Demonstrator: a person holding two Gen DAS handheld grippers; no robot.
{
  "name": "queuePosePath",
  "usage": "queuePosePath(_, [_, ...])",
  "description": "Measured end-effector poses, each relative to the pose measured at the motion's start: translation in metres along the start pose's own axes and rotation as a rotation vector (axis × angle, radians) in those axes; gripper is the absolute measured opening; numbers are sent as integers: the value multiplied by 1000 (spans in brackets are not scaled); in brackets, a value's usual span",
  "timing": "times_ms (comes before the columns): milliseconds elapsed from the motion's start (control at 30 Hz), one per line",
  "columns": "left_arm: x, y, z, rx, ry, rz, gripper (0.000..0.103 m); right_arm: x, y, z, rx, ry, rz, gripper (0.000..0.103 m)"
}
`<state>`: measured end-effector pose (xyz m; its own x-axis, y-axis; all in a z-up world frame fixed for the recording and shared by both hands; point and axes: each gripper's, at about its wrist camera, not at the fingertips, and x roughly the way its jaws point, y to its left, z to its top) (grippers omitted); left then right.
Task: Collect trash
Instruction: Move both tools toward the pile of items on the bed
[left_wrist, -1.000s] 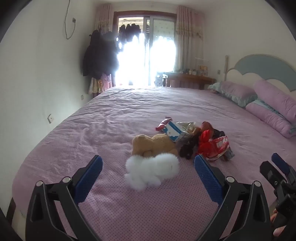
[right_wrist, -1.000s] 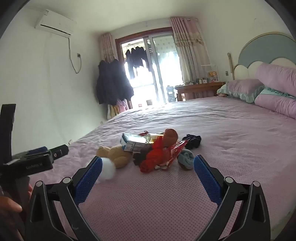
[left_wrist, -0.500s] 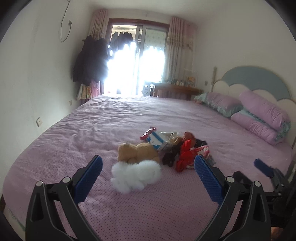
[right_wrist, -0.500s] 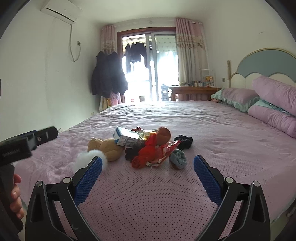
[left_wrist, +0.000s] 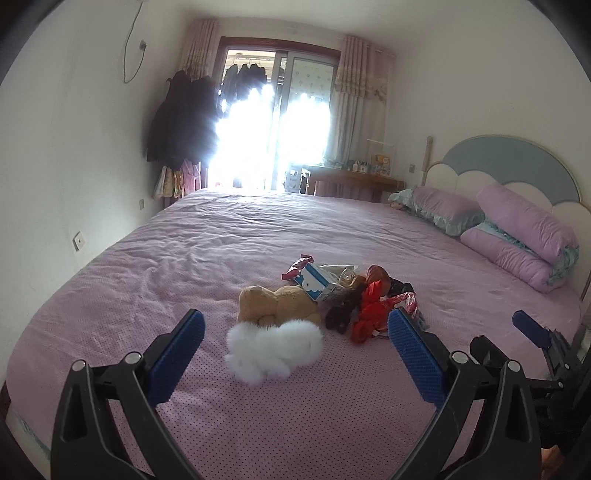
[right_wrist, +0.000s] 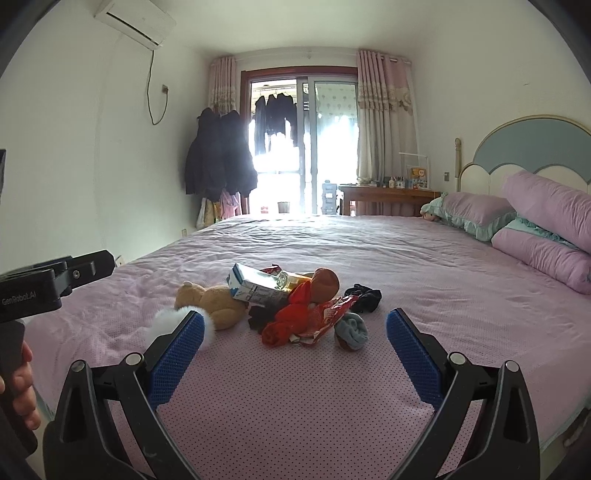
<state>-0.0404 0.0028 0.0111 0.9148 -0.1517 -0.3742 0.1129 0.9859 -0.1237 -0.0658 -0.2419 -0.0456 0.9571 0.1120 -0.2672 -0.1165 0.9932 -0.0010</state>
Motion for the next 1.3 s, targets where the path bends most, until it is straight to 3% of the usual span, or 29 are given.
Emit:
queuePosePath(267, [6,8,-2,-6,22,46,99,2,-3,1,21,12,8,95])
queuePosePath(767, [24,16,-13,-6,70,54,99,13,-2,-4,24,45,7,95])
queuePosePath(1100, [64,31,-38,-19,188,62,99,29,5,-14,21,92,33,95])
queuePosePath(1300, [76,30,-39,-37,204,53,99,33,8,-15,0,99,38,95])
